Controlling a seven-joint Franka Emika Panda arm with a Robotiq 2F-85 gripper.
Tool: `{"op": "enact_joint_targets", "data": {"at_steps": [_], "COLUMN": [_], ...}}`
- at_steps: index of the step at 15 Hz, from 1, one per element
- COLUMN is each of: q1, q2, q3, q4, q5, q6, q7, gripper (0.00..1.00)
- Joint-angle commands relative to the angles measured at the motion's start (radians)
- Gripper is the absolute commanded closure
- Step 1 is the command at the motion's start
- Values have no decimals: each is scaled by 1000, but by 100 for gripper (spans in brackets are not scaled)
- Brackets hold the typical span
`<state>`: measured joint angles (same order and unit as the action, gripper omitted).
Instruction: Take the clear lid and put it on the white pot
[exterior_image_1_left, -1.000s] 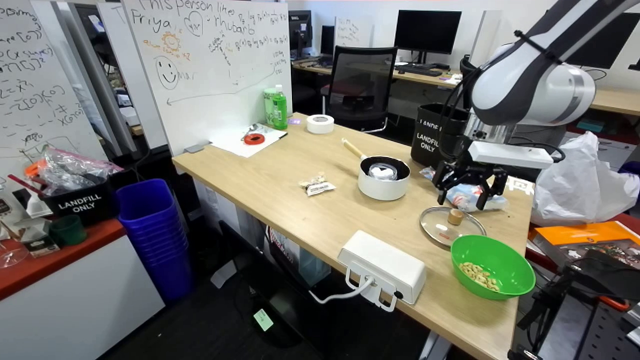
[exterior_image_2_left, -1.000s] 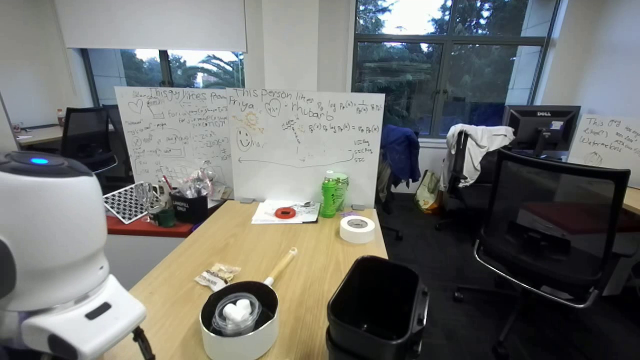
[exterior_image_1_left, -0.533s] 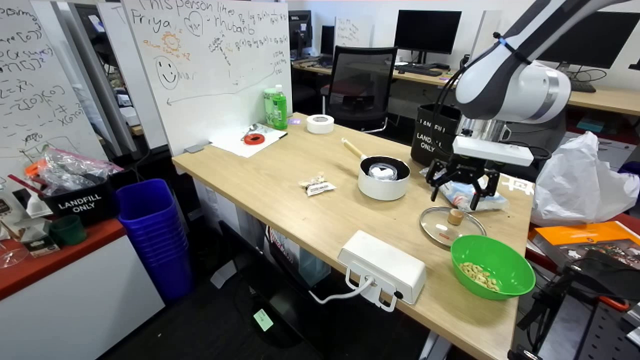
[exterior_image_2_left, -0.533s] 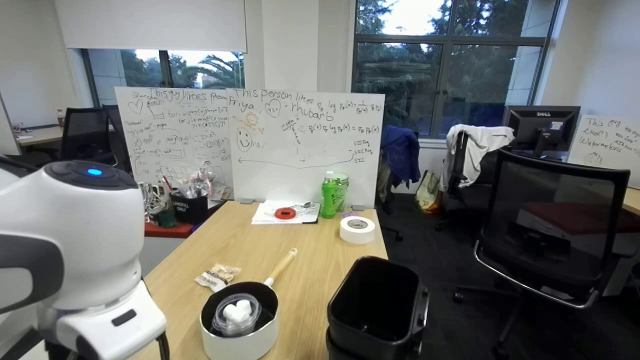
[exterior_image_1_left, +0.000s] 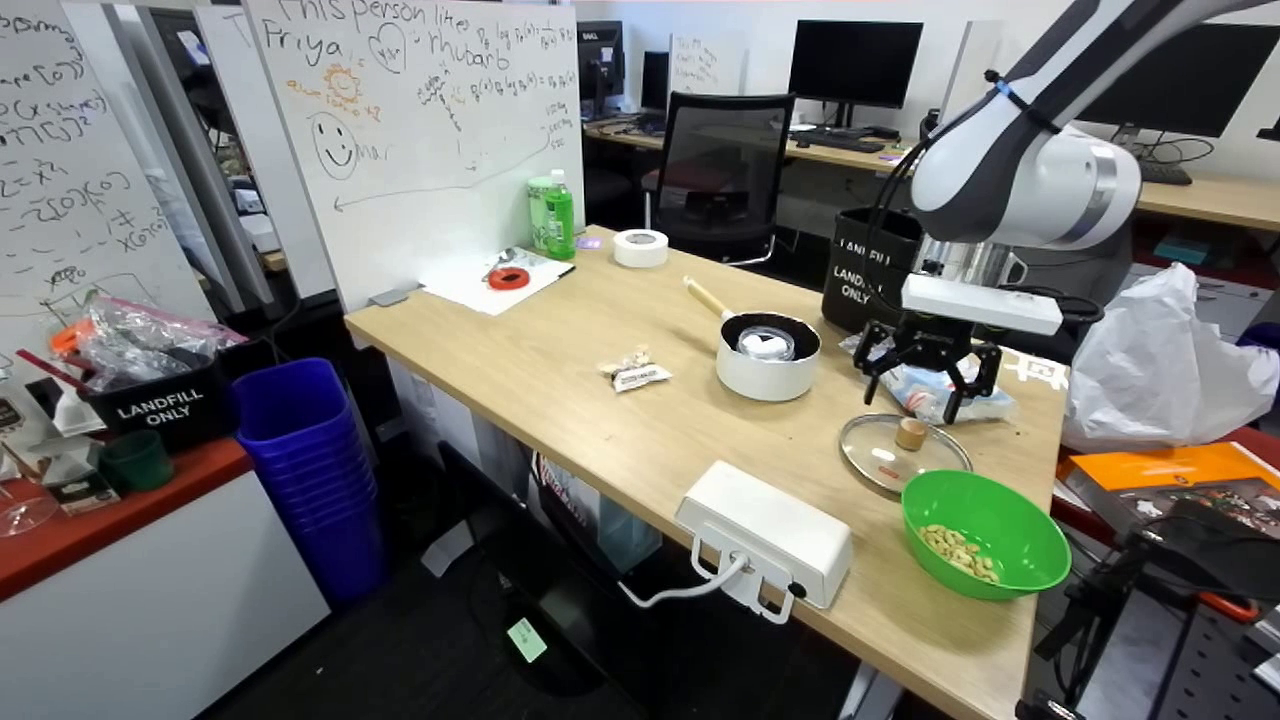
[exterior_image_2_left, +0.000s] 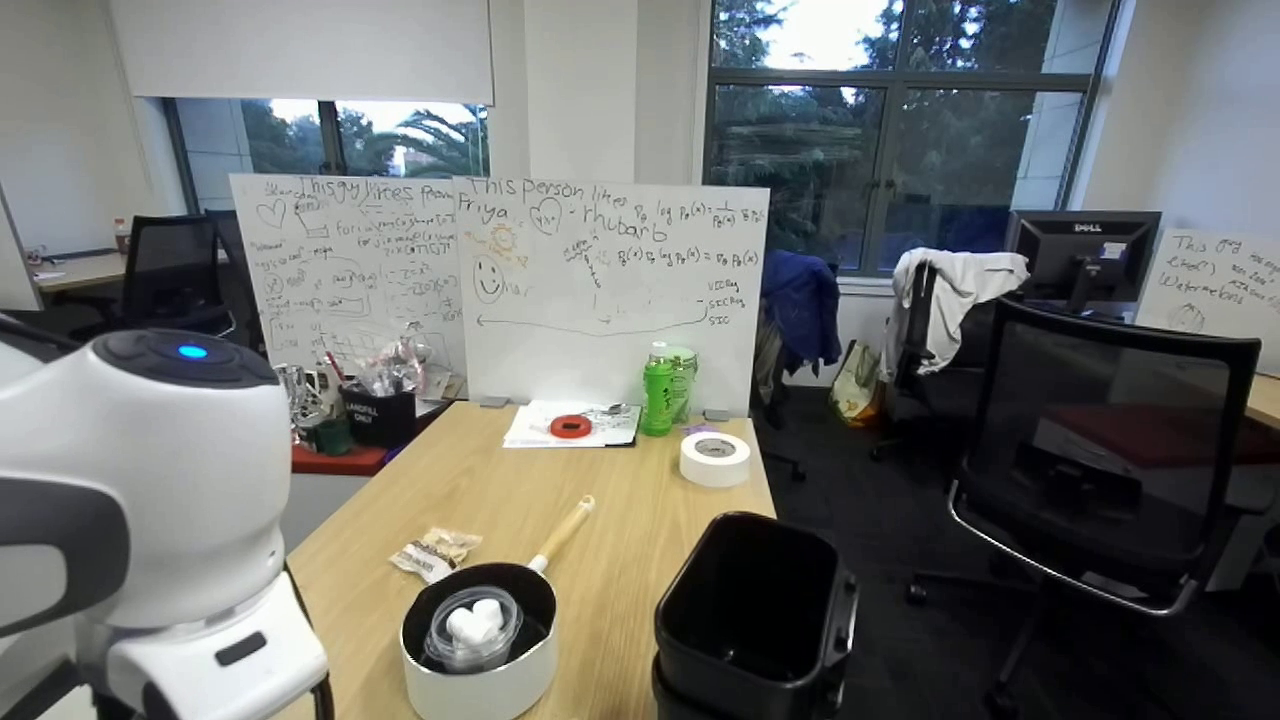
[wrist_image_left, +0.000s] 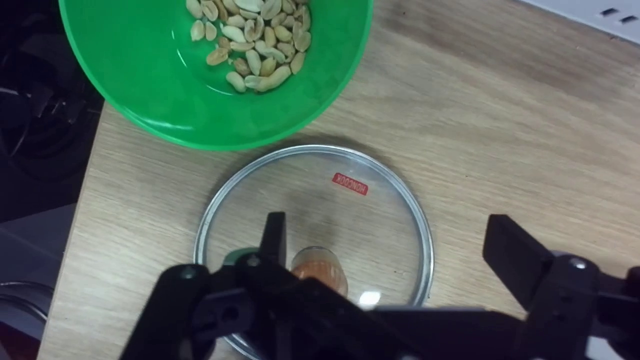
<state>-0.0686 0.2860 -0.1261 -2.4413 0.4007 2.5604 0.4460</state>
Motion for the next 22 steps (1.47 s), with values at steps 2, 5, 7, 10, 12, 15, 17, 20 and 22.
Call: {"op": "enact_joint_targets", "data": {"at_steps": [2,5,7,10,12,15,17,20,22], "q1": [-9,-16,-18,-12,-11,-12,-12,-11,-13], "q2": [68,115,144,184,207,227,239,245,246], "q3": [-33,-51,-50,-53,-54,-53,-52,-54,-52], "q4": [34,61,78,104,119,133,139,142,142], "q5": [19,32,51,49,45,37,36,33,32], "q6": [11,14,39,49,60,68,90,114,120], "q7": [138,216,271,361,408,457,478,506,516], "gripper": [0,0,0,0,0,0,0,32,47]}}
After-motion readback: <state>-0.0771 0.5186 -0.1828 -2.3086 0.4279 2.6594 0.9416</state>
